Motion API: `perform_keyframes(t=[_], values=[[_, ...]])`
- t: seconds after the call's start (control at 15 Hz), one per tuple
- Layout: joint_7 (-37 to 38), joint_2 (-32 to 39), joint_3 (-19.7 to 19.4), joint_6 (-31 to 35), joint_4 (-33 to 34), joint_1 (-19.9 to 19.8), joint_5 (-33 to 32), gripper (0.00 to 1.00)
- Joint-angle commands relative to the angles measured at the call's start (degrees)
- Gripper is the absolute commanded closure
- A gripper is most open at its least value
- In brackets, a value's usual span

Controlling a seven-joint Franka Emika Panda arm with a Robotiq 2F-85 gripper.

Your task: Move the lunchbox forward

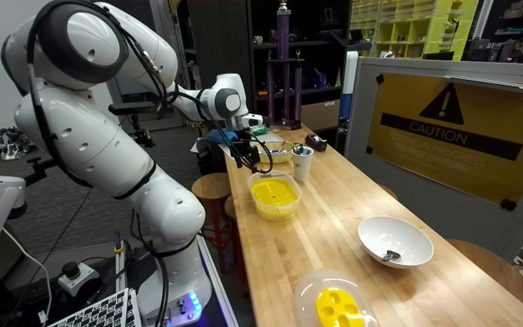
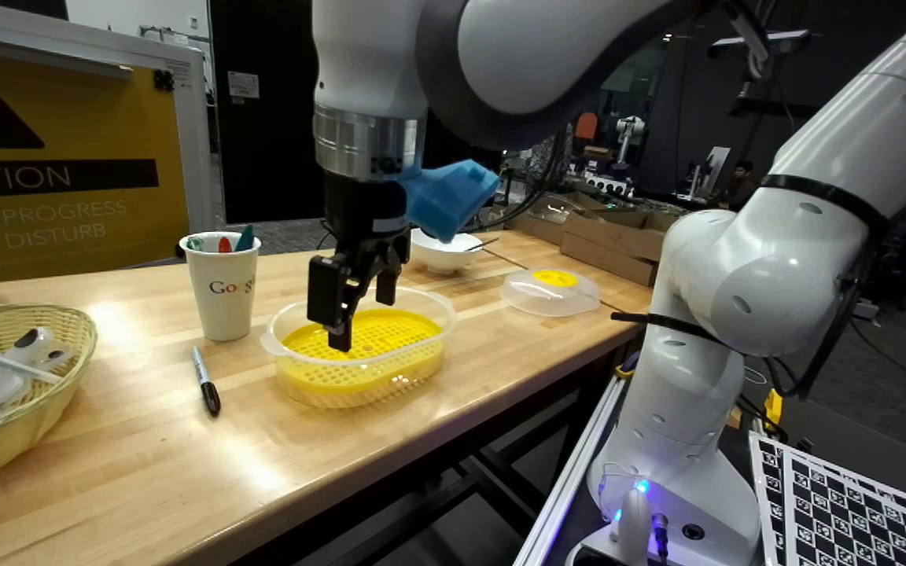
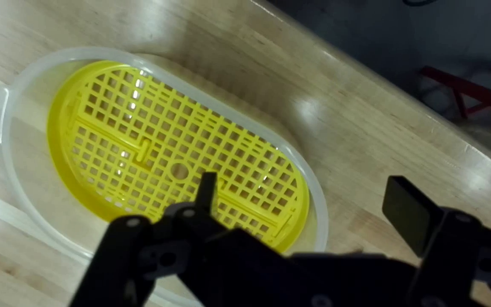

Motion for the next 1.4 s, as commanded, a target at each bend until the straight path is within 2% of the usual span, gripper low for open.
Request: perform_keyframes(t=[0.0,0.27,0.6,1.33], values=[[-2.17,0.13,-0.10,-1.39,-0.77,2.11,0.45,0.00],[-4.17,0.51,0.01,-4.35,-0.93,3.12,-0.48,0.00],[-7.87,1.27,-0.46,-3.30,-0.84,3.45,-1.43,0.00],[-6.19,4.29,0.83,-2.80,-0.12,2.40,-8.74,0.00]])
